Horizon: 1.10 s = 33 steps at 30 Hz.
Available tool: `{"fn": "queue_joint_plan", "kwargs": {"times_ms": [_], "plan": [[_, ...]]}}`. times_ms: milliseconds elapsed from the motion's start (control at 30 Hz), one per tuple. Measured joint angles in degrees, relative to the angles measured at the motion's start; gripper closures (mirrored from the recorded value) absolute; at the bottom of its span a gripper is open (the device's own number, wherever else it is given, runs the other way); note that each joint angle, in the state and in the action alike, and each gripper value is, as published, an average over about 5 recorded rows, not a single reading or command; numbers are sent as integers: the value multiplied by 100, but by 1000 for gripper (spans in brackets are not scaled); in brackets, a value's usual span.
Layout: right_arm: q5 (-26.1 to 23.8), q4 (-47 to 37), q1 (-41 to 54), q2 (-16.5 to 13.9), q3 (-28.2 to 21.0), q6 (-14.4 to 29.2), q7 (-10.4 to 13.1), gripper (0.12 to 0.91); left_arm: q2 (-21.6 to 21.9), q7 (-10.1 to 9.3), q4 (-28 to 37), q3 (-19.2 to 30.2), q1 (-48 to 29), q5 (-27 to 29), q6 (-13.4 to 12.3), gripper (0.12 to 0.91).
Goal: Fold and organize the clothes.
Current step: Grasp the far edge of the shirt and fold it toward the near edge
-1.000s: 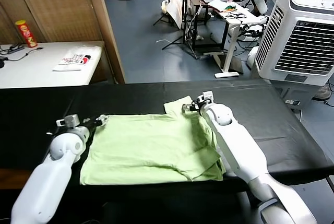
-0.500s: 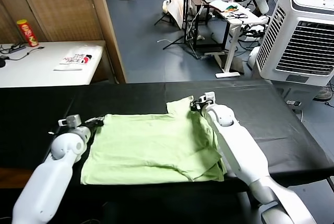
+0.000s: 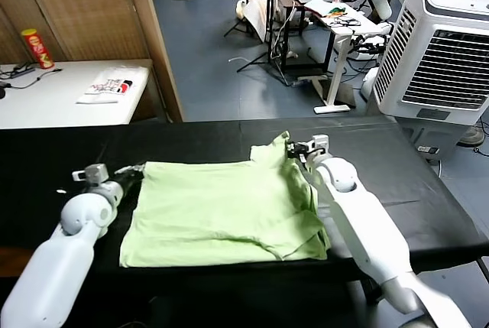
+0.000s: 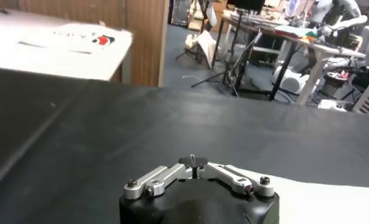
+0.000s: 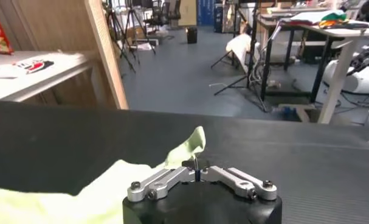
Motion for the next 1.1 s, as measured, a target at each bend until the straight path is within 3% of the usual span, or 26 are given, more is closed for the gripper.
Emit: {"fn": "queue_joint_plan", "kwargs": {"times_ms": [267, 600, 800, 1100], "plan": [[425, 1267, -787, -567, 322, -528, 349, 900, 272, -40, -920, -341, 749, 4, -23, 905], [557, 2879, -2032, -1241, 724, -814, 636, 900, 402, -66, -1780, -679, 1582, 94, -57, 905], [557, 3527, -2697, -1438, 878, -1074, 975, 900, 483, -70, -2181, -968, 2210, 155, -104, 905], [526, 4159, -3454, -1502, 1023, -1075, 1056, 902, 392, -124, -2706, -1364, 3066, 312, -184, 905]]}}
